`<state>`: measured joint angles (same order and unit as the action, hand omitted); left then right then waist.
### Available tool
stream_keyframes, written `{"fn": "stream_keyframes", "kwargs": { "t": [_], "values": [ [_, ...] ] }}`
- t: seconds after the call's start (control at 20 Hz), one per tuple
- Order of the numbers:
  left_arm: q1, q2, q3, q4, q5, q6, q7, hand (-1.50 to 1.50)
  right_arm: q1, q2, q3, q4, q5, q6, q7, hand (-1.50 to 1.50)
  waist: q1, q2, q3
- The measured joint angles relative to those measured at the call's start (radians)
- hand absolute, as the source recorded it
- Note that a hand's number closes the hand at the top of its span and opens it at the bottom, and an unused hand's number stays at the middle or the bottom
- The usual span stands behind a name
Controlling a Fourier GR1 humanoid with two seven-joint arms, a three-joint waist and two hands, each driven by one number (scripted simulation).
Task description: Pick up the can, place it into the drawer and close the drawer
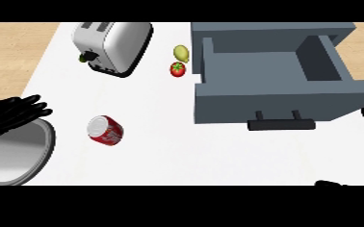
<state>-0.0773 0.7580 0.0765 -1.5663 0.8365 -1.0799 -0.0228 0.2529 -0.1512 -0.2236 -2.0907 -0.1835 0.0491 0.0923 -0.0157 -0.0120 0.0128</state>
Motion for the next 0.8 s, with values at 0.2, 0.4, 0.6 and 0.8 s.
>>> {"fn": "stream_keyframes", "kwargs": {
  "t": [0.2,0.4,0.6,0.8],
  "values": [
    [0.004,0.024,-0.038,0.009,0.075,0.003,0.034,-1.50,0.035,-0.017,-0.040,-0.009,-0.052,0.044,-0.008,-1.50,0.000,-0.005,0.006],
    [0.014,0.060,-0.087,0.014,0.142,0.011,0.074,-1.50,0.058,-0.030,-0.071,-0.006,-0.090,0.079,-0.017,-1.50,-0.002,-0.007,0.011],
    [0.012,0.088,-0.129,0.023,0.203,0.031,0.111,-1.50,0.108,-0.020,-0.082,-0.029,-0.104,0.111,-0.042,-1.50,-0.006,-0.009,0.013],
    [0.009,0.117,-0.171,0.029,0.263,0.048,0.149,-1.50,0.118,-0.037,-0.120,-0.029,-0.141,0.135,-0.042,-1.50,-0.006,-0.011,0.015]
  ]
}}
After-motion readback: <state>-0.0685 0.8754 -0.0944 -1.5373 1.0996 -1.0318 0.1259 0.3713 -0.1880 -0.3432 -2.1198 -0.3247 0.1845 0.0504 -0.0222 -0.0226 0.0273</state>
